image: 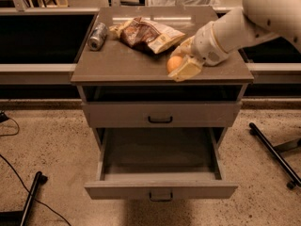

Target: Place orange into middle drawer

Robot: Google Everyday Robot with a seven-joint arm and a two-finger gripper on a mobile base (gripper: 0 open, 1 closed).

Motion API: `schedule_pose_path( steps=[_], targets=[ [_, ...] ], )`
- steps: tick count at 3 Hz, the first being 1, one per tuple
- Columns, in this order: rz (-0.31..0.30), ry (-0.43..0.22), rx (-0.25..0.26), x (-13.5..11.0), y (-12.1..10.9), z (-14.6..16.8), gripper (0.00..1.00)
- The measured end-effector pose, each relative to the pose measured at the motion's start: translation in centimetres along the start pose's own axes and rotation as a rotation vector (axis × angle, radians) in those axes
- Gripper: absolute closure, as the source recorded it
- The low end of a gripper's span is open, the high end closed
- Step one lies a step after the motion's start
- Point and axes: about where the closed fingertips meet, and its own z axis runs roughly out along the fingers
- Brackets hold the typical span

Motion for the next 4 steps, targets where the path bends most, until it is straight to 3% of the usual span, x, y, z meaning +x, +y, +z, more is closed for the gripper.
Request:
schedule_pose_path(
  steps=[1, 2, 3, 4],
  targets=[
    [0.040, -0.018, 0.035, 1.3, 1.5, 0.1, 1.00],
    [0.042, -0.010, 0.034, 1.6, 1.3, 0.2, 1.00],
    [0.072, -0.019, 0.036, 6.2, 2.6, 4.7, 1.00],
    [0.041, -0.040, 0.027, 11.3, 5.5, 8.7, 1.00]
  ],
)
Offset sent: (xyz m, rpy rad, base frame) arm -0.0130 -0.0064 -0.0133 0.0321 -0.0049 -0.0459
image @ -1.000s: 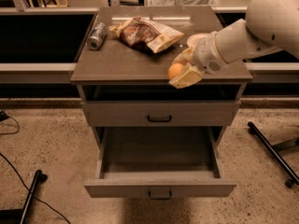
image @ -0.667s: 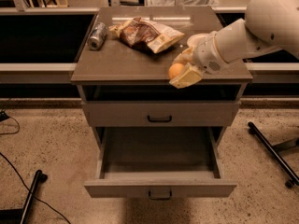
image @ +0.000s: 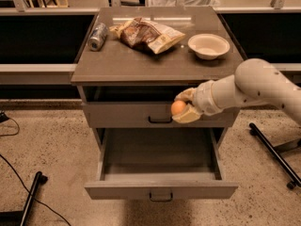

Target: Place orange into middle drawer

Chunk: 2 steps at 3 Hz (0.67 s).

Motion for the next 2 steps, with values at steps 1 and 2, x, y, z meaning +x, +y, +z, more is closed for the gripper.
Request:
schedule_pose_path(
  steps=[1, 2],
  targets=[
    [-0.059, -0.189, -0.080, 1.50, 1.73, 4.16, 1.00],
    [-0.084, -0.171, -0.075, 1.97, 1.86, 4.38, 1.00]
  ],
)
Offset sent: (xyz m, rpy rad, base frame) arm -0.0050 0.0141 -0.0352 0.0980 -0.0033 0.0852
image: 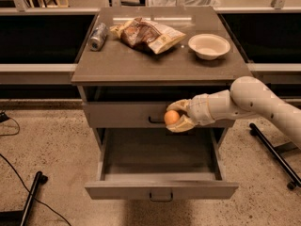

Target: Place orange into middle drawer

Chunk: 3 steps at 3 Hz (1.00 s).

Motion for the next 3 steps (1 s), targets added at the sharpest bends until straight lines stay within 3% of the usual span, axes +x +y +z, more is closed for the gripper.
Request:
schedule_pose_path(
  steps=[1, 2, 3],
  targets=[
    [0.086, 0.117, 0.037, 4.7, 2.6, 0.0, 1.00],
    [0.177, 0.172, -0.003, 9.6, 8.6, 3.1, 1.00],
    [0.183, 0.174, -0.021, 9.8, 9.8, 3.8, 1.00]
  ],
)
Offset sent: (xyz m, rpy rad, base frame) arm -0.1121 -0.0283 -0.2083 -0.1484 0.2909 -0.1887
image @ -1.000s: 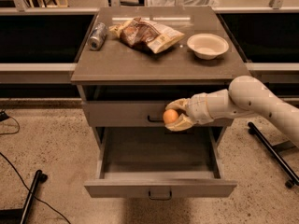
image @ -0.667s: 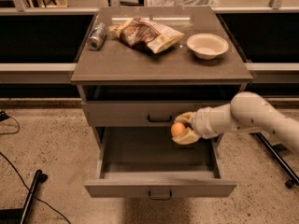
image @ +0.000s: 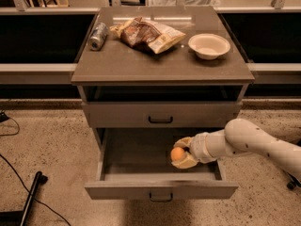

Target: Place orange into middle drawer

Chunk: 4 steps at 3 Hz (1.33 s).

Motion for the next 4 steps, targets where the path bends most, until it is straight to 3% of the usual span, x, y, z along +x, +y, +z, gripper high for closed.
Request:
schedule_pose_path(
  steps=[1, 3, 4],
  targets=[
    [-0.003, -0.010, -0.003, 0.0, 0.0, 0.3, 1.00],
    [0.053, -0.216, 0.007, 2.6, -4.5, 7.5, 1.00],
    [0.067, -0.270, -0.011, 3.0, -6.1, 10.6, 1.00]
  ],
)
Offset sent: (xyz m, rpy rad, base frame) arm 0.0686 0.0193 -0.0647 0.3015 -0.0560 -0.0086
